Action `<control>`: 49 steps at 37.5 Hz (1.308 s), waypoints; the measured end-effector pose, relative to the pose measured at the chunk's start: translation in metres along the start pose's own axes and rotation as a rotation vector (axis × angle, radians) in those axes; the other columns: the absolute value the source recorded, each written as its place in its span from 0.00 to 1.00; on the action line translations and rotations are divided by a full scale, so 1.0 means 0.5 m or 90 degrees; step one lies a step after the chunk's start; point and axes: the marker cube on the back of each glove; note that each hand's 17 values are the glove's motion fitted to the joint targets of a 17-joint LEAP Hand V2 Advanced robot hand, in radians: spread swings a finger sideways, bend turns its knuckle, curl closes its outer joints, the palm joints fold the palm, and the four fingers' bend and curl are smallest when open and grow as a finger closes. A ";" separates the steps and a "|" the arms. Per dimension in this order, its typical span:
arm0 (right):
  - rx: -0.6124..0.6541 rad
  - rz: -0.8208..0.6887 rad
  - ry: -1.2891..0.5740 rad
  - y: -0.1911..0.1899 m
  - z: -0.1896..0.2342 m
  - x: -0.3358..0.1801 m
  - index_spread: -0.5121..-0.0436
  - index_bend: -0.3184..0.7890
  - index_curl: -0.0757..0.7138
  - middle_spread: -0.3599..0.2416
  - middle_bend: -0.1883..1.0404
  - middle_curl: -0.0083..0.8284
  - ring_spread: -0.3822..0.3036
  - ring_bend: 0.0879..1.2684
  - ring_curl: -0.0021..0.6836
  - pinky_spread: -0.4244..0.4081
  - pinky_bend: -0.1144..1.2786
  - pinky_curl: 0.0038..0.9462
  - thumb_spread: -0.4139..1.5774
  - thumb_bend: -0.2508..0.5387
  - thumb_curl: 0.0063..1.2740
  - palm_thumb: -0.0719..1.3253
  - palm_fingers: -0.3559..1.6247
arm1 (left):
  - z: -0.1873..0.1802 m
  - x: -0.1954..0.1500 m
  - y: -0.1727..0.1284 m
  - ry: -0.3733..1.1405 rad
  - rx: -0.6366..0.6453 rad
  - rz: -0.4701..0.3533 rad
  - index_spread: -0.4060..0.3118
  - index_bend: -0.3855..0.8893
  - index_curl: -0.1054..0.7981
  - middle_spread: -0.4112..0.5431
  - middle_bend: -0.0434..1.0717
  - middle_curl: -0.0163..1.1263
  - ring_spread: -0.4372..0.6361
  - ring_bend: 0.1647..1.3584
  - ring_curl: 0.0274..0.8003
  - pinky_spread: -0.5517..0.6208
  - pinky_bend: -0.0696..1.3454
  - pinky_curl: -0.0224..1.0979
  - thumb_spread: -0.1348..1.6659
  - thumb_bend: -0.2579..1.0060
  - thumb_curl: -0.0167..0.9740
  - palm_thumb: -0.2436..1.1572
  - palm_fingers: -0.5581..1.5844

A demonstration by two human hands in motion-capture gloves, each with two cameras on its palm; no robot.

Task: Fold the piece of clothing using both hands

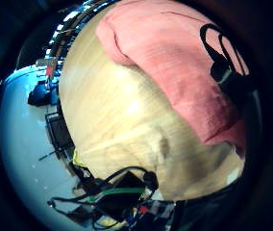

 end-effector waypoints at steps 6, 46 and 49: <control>-0.008 -0.012 0.020 0.013 -0.102 -0.003 0.52 0.46 0.56 0.29 0.44 0.56 0.22 0.49 0.64 0.13 0.50 0.43 0.70 0.41 0.26 0.79 0.87 | -0.053 -0.014 -0.015 0.002 0.017 -0.002 0.20 0.56 0.56 0.16 0.39 0.40 0.16 0.19 0.35 0.27 0.20 0.30 0.81 0.32 0.29 0.54 0.76; 0.080 0.194 0.044 -0.207 -0.269 -0.023 0.52 0.45 0.63 0.28 0.48 0.60 0.22 0.52 0.68 0.15 0.52 0.45 0.73 0.30 0.24 0.85 0.85 | -0.254 -0.055 -0.200 -0.056 0.105 -0.251 0.17 0.56 0.68 0.13 0.42 0.47 0.18 0.05 0.44 0.33 0.14 0.27 0.82 0.25 0.37 0.60 0.76; 0.125 0.211 0.020 -0.230 -0.234 -0.018 0.52 0.45 0.63 0.28 0.48 0.60 0.22 0.52 0.68 0.14 0.52 0.45 0.73 0.30 0.24 0.85 0.85 | -0.230 -0.072 -0.231 -0.050 0.132 -0.298 0.18 0.54 0.67 0.14 0.36 0.45 0.19 0.06 0.46 0.35 0.15 0.27 0.82 0.24 0.37 0.59 0.71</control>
